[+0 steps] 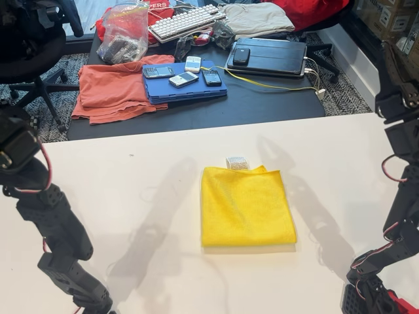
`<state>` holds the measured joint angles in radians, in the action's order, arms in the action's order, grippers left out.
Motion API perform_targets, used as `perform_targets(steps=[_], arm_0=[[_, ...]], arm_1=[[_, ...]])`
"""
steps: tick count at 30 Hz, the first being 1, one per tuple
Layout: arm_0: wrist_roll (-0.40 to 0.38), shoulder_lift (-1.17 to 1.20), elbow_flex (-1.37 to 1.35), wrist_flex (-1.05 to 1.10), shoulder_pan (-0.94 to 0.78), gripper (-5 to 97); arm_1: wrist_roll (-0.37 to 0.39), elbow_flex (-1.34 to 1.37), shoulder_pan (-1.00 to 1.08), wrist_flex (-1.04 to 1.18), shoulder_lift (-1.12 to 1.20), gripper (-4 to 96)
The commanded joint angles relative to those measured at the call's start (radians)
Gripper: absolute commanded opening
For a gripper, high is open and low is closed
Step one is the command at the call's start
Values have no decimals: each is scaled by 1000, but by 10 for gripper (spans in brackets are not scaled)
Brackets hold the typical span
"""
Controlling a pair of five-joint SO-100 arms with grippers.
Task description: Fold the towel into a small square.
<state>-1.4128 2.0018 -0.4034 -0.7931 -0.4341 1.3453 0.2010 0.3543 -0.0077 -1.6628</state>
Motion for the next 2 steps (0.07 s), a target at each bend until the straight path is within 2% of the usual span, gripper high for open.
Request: perform_targets(steps=[1,2], arm_0=[[2,8,3,-2,-2,4],[2,8,3,-2,-2,4]], arm_1=[[-2,-2,-3,0,-2,-16],[-2,-2,-3,0,-2,-16]])
